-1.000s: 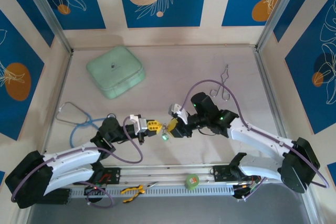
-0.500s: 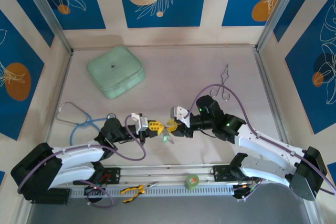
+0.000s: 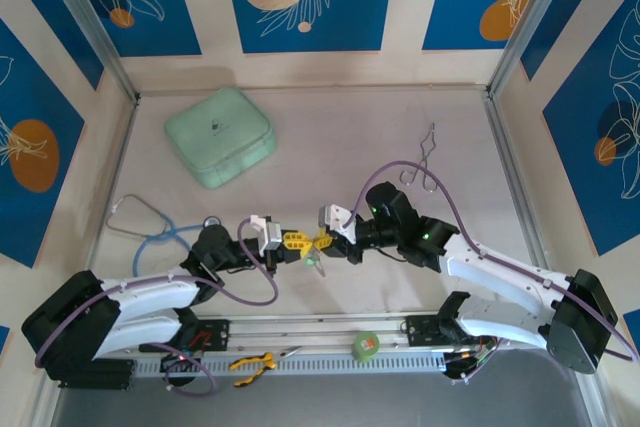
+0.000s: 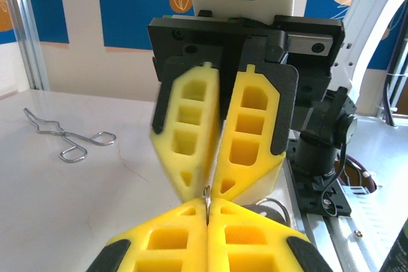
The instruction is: Put the keys on the keyring
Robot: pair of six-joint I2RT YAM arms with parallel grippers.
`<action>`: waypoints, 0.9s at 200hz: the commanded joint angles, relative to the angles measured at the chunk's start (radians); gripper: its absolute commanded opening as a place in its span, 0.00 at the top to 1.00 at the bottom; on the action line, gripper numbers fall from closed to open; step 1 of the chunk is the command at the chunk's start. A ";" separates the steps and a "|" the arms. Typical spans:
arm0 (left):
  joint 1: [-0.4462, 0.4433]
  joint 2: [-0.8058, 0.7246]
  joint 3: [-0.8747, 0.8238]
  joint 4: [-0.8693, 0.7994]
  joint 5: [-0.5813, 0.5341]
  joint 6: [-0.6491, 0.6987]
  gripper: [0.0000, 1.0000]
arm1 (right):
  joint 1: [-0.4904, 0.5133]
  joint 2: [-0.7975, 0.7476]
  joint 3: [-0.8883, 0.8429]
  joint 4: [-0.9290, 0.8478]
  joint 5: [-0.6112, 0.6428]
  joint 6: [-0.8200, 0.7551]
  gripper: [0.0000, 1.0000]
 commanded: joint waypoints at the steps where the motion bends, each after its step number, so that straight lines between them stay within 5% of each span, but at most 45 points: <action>1: -0.004 -0.022 0.015 0.033 0.030 -0.015 1.00 | 0.006 -0.037 -0.011 0.036 -0.003 0.010 0.73; 47: -0.004 -0.050 0.012 -0.002 0.024 0.002 1.00 | -0.040 -0.118 -0.119 0.095 0.139 0.037 0.55; 132: -0.004 -0.089 0.018 -0.036 -0.009 0.016 1.00 | 0.059 -0.007 -0.157 0.204 0.155 0.106 0.51; 180: -0.002 -0.106 0.022 -0.065 -0.008 0.020 1.00 | 0.066 0.017 -0.151 0.268 0.198 0.107 0.75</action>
